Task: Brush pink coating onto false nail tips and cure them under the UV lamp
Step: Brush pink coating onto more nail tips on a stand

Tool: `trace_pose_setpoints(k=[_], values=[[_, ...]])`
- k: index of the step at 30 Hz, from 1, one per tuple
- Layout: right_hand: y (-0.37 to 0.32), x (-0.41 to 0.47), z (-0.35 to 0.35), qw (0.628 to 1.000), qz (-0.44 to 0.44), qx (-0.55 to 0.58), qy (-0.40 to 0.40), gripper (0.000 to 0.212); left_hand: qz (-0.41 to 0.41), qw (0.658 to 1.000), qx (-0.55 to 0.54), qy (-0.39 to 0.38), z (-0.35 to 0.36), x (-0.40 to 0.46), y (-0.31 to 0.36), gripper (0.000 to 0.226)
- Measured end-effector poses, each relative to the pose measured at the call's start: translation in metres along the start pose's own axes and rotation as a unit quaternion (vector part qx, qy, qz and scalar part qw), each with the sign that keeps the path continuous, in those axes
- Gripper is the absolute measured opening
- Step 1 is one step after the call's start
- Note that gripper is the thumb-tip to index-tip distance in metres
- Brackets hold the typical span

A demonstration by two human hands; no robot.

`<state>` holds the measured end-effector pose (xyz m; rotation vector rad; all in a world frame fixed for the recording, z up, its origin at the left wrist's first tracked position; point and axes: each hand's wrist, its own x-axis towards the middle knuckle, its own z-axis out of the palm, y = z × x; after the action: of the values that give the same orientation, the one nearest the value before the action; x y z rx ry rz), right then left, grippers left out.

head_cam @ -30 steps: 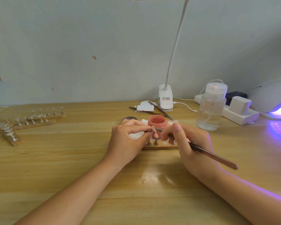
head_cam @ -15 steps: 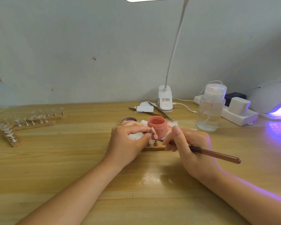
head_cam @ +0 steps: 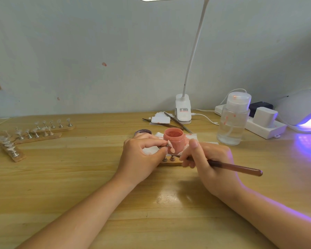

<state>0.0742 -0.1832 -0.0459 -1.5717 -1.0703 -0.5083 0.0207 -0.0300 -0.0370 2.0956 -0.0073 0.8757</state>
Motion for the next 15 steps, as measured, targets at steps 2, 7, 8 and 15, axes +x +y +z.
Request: trace_pose_setpoints(k=[2, 7, 8, 15], values=[[-0.0012, 0.0008, 0.0, 1.0, -0.016, -0.017, 0.004, 0.054, -0.002, 1.0, 0.001, -0.001, -0.0003, 0.0002, -0.0002, 0.023], [-0.0006, 0.0003, 0.0008, 1.0, 0.013, -0.008, 0.01, 0.057, -0.01, 1.0, 0.007, -0.012, -0.0012, -0.0002, -0.0007, 0.014], [-0.0004, -0.0002, 0.0003, 1.0, 0.02, 0.003, 0.014, 0.06, -0.008, 1.0, 0.008, -0.016, -0.0012, -0.0005, -0.0004, 0.014], [-0.0019, 0.0006, 0.0015, 0.999, 0.046, 0.007, 0.005, 0.043, 0.006, 1.0, -0.002, -0.016, -0.0012, -0.0003, 0.0008, 0.019]])
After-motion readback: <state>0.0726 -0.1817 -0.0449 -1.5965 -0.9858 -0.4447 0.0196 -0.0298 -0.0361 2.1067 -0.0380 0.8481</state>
